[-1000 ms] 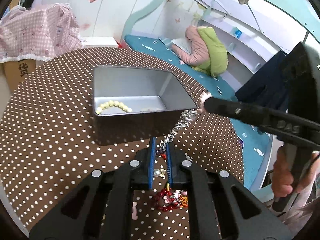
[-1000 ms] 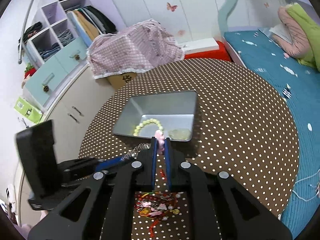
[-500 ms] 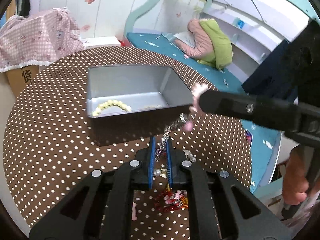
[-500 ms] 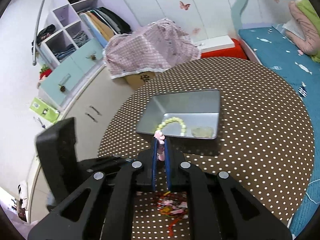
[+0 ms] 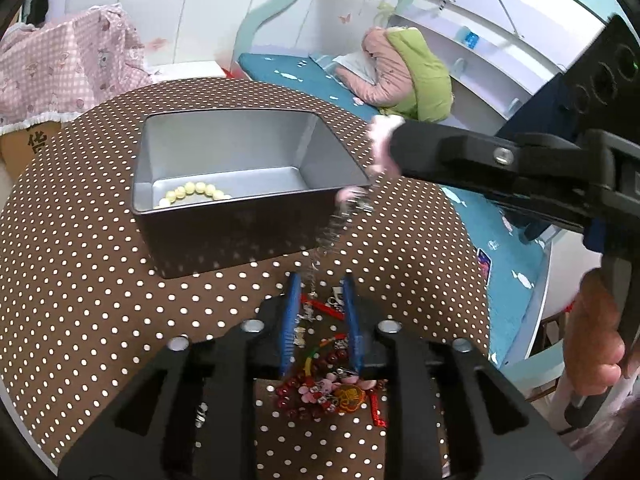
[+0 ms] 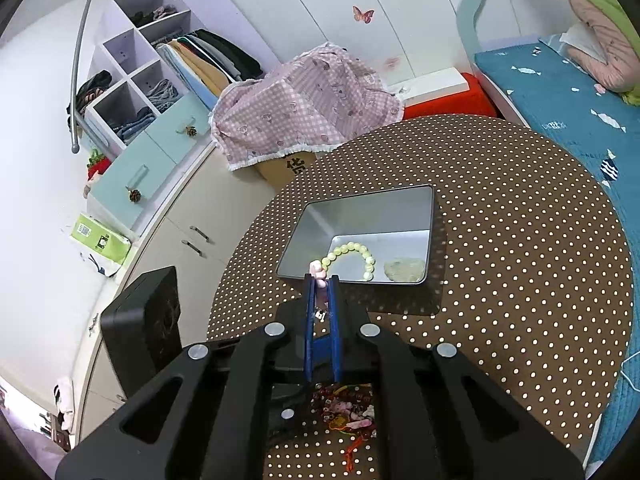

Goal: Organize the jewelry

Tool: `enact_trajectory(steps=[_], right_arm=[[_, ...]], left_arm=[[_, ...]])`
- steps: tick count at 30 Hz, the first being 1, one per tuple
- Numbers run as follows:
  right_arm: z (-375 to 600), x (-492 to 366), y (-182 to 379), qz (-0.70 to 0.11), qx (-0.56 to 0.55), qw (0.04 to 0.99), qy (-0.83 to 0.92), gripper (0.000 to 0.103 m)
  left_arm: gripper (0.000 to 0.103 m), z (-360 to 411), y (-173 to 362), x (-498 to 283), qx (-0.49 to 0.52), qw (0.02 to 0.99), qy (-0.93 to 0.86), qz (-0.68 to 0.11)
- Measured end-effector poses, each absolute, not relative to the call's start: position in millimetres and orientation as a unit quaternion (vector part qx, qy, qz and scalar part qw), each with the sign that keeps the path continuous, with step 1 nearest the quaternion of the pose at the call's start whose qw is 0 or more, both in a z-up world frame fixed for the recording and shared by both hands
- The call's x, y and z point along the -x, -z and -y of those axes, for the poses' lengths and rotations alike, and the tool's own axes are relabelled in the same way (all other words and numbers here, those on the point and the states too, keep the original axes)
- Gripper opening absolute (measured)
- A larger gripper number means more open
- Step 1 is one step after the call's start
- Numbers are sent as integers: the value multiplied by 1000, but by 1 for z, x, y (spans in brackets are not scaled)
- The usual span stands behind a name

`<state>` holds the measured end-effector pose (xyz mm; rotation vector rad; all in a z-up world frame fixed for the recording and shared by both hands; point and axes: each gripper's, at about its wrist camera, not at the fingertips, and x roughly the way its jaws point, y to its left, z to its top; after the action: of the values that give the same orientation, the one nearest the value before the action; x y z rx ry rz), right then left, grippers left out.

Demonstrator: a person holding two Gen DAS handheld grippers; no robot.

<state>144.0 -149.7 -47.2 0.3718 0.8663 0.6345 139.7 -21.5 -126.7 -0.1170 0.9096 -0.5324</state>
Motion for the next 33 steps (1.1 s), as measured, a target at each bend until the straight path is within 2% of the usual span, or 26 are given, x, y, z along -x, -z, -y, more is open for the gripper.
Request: enact_trajectory(steps=[1, 12, 27, 29, 32, 33], right_arm=[[150, -143, 47, -409, -178, 842, -303, 6], [153, -138, 52, -422, -187, 831, -311, 6], [148, -134, 52, -424, -183, 828, -318, 6], [147, -134, 51, -424, -183, 827, -319, 6], [147, -135, 53, -428, -184, 826, -319, 6], [147, -135, 54, -429, -184, 825, -319, 6]], left_arm=[[41, 15, 126, -140, 59, 864, 251, -432], [41, -10, 101, -128, 60, 881, 285, -374], [40, 5, 110, -132, 17, 879, 269, -392], [34, 7, 113, -135, 15, 879, 267, -395], [16, 10, 118, -141, 13, 878, 260, -401], [7, 11, 120, -143, 13, 878, 256, -404]])
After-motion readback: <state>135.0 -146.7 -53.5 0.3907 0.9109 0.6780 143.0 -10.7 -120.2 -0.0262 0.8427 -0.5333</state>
